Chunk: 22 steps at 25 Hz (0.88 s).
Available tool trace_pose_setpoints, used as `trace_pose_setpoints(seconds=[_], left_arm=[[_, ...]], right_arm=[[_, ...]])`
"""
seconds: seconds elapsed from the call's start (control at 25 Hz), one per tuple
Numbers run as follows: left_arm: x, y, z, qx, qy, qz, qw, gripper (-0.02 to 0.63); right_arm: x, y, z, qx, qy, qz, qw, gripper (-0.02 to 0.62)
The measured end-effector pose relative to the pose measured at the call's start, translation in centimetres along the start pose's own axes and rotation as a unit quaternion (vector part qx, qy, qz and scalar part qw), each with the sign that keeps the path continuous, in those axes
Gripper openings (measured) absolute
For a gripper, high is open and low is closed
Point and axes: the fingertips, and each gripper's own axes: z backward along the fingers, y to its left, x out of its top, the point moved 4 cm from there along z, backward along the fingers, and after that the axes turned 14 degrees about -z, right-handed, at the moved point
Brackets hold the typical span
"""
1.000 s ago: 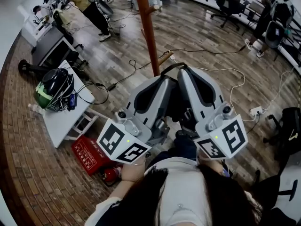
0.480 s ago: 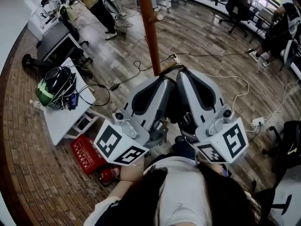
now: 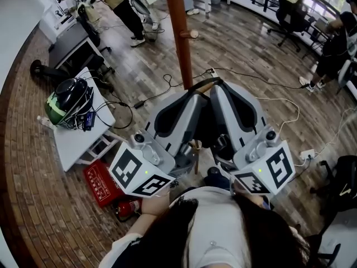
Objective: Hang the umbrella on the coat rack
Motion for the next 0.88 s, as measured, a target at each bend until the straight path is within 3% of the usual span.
trace_pose_setpoints(seconds=[0.88], left_arm=[[-0.7,3.7,-3.6,0.038,-0.003,0.005,0.9993,0.012]], right_arm=[[0.6,-4.0,-4.0,0.029,0.010,-0.035,0.999,0.035]])
